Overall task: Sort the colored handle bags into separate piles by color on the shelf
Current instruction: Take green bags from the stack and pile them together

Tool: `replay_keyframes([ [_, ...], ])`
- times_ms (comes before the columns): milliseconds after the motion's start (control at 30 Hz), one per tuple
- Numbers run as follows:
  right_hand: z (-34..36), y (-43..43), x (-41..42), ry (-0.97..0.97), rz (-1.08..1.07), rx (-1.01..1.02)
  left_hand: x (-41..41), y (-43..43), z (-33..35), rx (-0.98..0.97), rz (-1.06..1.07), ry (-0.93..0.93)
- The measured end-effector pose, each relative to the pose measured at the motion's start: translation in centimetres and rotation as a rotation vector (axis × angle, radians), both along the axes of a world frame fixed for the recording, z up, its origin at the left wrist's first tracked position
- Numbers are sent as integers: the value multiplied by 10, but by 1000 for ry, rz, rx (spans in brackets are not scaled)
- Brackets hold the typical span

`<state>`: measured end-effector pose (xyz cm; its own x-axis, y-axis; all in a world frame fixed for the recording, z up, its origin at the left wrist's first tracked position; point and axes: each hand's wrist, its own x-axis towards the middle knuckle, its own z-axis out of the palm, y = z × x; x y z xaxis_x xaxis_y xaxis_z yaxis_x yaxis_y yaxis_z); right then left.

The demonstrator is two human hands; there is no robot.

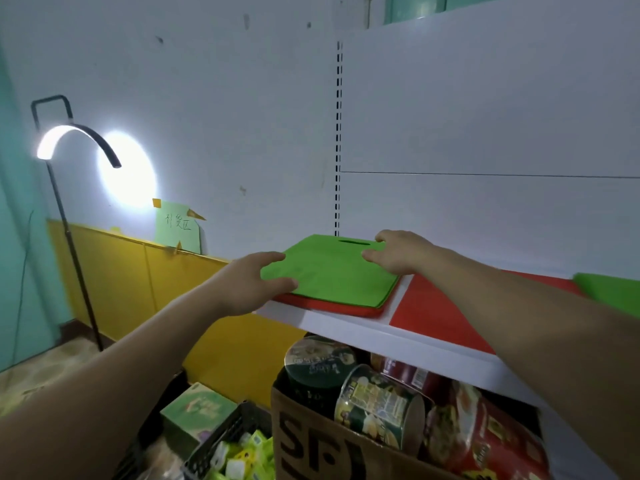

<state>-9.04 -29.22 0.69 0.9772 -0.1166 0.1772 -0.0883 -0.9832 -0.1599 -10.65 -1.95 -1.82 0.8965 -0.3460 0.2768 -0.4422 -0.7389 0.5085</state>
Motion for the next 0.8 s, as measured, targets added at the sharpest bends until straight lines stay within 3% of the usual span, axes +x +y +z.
replay_keyframes([
  [367,-7,-19,61,68,-103,5,97,-18,4,71,-63,62],
  [800,-23,13,57,146,-385,42,143,-16,-13,204,-269,135],
])
